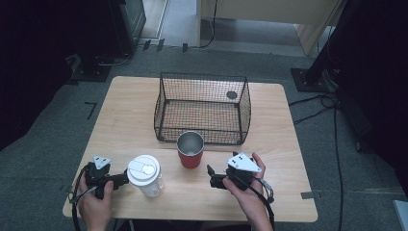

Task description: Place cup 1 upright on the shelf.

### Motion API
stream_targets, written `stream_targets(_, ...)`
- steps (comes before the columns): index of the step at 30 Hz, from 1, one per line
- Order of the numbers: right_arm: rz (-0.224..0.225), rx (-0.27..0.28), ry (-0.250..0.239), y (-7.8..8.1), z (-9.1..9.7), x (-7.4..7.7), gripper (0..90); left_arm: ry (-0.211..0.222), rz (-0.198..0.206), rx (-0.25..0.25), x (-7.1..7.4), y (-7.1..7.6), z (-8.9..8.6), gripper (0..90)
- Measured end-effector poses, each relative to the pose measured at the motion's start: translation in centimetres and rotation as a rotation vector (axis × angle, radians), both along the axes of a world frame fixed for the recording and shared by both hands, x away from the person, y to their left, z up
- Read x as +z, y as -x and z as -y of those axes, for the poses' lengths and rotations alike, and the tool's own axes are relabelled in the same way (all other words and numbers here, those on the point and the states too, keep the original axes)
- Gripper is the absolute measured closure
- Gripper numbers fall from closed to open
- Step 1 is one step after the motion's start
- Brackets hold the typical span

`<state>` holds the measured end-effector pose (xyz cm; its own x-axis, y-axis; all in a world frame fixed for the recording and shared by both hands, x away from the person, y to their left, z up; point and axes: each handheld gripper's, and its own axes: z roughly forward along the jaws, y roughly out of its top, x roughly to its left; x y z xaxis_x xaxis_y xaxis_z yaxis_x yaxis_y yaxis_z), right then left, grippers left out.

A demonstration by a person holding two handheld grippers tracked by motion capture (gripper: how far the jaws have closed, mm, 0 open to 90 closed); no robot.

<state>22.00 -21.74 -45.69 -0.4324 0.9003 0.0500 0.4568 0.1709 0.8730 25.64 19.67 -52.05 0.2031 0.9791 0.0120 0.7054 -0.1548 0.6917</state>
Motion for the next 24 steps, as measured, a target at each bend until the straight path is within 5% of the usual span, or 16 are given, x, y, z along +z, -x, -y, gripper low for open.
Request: stream_targets(24,0.013,0.080,-0.029,-1.9,-5.4,0.2,1.7,0.001,0.000,0.001,0.0,0.0,0.0,0.0)
